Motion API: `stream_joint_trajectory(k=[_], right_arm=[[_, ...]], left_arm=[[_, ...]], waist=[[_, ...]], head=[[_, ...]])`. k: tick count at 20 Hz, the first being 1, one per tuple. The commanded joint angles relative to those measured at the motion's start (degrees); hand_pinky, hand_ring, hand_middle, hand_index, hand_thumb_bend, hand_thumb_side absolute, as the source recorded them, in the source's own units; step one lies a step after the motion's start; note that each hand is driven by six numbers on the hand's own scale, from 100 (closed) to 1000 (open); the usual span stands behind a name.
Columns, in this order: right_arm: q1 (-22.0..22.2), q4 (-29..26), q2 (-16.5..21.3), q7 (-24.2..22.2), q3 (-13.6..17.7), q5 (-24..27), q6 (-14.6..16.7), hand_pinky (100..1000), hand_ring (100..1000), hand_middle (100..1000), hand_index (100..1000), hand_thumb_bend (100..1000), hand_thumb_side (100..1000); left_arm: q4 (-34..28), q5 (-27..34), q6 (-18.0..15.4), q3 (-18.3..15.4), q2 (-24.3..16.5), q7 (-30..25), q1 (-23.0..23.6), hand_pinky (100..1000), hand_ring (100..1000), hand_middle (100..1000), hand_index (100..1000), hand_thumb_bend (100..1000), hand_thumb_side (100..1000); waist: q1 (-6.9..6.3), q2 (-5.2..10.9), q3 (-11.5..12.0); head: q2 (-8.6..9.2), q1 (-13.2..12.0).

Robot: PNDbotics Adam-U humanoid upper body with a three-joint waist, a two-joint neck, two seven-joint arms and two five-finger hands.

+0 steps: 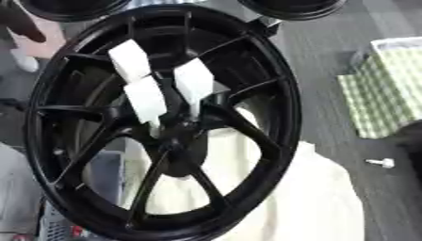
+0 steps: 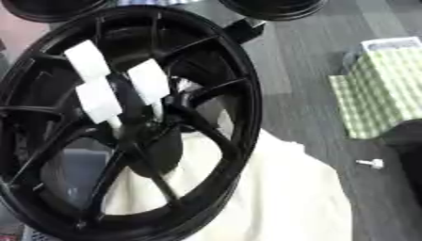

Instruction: Pull the pin out of the wheel hub.

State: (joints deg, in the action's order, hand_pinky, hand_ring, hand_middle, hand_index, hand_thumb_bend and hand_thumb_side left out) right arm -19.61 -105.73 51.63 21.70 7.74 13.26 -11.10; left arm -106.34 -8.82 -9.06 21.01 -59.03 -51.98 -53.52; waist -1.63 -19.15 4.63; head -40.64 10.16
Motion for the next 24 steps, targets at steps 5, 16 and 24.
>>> stream_joint_trajectory(k=[5, 16, 24], right_arm=[[-0.5, 0.2, 0.9, 0.7, 0.6, 0.5, 0.2, 676, 696, 578, 719, 100, 510], [-0.6, 0.5, 0.8, 1.1, 0.5, 0.7, 0.3, 675, 693, 575, 717, 100, 518], [-1.0, 0.6, 0.6, 1.0, 0.0, 1.0, 0.2, 674, 693, 573, 716, 100, 522]], left_arm=[[1.7, 1.9, -3.0, 1.0, -0.7, 0.0, -0.9, 889, 850, 791, 876, 436, 100], [0.7, 5.0, -3.0, 1.6, -0.1, 0.0, -1.8, 892, 854, 805, 887, 443, 100], [1.1, 4.5, -3.4, 5.0, 2.3, 0.0, -4.0, 889, 848, 794, 883, 441, 100]], waist=[[-0.11, 0.50, -0.3], [-0.32, -0.19, -0.7], [-0.31, -0.31, -1.0]], head=[[1.02, -0.3], [0.47, -1.0], [0.50, -0.9]])
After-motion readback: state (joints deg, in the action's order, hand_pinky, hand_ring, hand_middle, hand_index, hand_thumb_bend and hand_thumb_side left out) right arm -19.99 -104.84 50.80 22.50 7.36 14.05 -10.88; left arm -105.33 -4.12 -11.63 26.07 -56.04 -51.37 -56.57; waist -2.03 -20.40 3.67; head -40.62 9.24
